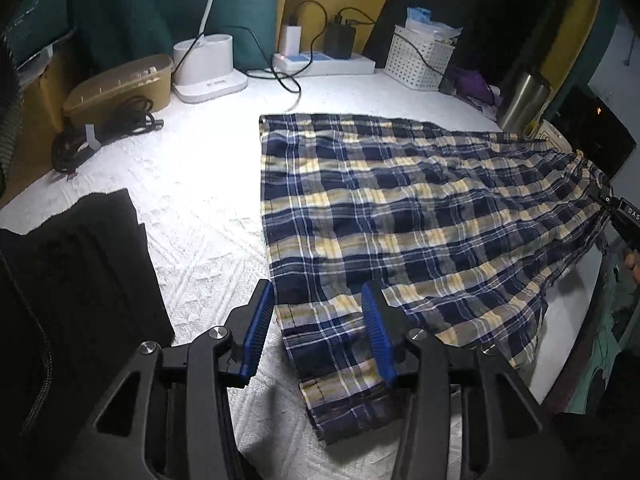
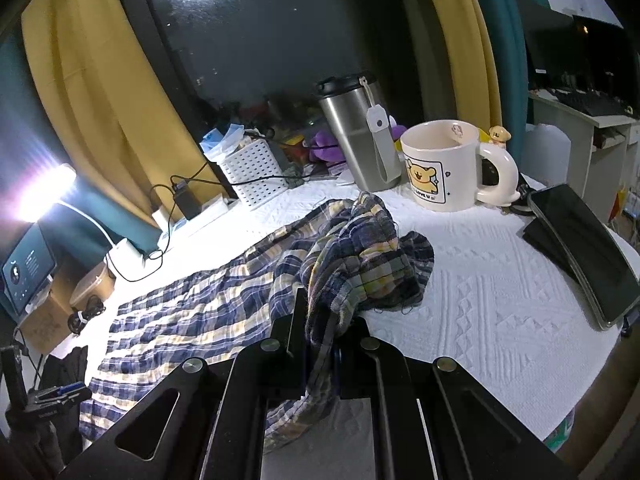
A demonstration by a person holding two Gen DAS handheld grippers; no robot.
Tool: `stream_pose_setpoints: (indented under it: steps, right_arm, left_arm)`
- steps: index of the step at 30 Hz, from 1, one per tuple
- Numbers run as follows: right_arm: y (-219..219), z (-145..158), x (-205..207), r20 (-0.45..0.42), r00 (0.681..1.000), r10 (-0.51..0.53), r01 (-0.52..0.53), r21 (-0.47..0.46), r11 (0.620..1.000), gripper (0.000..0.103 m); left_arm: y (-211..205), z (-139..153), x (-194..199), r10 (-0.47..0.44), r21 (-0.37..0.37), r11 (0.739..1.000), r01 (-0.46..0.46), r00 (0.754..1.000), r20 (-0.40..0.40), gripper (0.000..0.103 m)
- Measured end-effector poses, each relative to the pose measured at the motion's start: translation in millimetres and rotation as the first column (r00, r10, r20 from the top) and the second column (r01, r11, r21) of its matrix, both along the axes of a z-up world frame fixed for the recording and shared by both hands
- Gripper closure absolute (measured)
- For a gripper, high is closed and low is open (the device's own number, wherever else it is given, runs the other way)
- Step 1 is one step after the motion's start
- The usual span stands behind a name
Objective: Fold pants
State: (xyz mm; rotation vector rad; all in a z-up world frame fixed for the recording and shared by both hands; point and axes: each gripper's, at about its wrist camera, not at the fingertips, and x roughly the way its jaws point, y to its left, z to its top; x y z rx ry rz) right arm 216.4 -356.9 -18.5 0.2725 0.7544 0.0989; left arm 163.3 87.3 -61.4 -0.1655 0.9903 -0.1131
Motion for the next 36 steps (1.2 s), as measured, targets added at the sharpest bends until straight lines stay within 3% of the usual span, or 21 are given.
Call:
stream_pose_setpoints:
  steps: [22,36]
  right_arm:
    - [88,40,7,0.048,0.987,0.151,-0.147,-0.078,0.986,0.094]
    - [201,28,14,0.0,0.934,0.358,-0.354,-0.132,0.926,0.094]
  left_arm:
    - [38,22,-2,0.004,-0.013,1.0,-0.002,0.993,0.117,0.058]
    - [77,18,-15,0.031,-0.056,0.998,-0.022,0.989,0.146,0.058]
